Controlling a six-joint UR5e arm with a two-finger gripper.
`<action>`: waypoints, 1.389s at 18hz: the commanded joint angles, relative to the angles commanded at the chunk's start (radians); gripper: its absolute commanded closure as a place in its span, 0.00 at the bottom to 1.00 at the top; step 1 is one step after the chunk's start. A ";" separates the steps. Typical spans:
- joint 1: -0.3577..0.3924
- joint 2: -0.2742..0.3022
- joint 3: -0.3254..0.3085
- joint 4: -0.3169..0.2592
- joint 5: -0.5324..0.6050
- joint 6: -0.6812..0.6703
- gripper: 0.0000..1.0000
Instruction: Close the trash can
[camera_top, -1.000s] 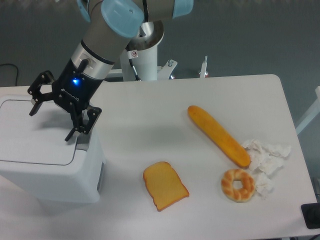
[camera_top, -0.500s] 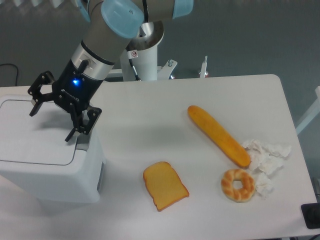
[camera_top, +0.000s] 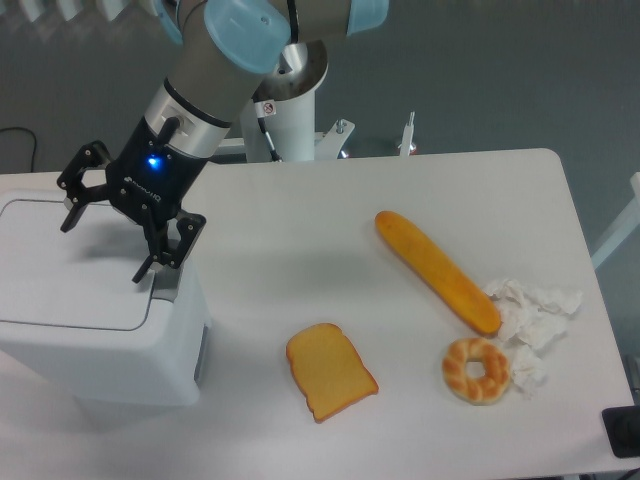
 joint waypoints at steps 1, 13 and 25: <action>0.000 0.000 0.000 0.000 0.000 0.000 0.00; 0.187 0.035 0.026 -0.002 0.075 0.149 0.00; 0.368 0.034 0.017 -0.003 0.270 0.485 0.00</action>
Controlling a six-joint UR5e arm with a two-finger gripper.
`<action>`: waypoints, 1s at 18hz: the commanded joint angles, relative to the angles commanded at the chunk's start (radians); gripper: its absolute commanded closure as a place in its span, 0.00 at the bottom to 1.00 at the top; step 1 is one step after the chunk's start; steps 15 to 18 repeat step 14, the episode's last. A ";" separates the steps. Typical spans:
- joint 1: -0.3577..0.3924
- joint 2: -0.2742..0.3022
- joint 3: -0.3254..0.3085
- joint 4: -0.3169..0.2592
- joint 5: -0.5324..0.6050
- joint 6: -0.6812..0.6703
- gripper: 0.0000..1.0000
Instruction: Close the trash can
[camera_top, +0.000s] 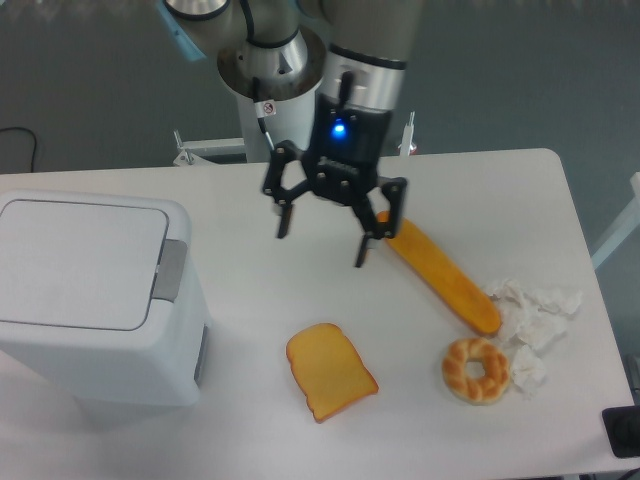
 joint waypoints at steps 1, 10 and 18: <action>0.012 0.002 -0.003 0.000 0.035 0.027 0.00; 0.091 0.038 -0.014 -0.002 0.212 0.216 0.00; 0.106 0.058 -0.040 -0.002 0.221 0.230 0.00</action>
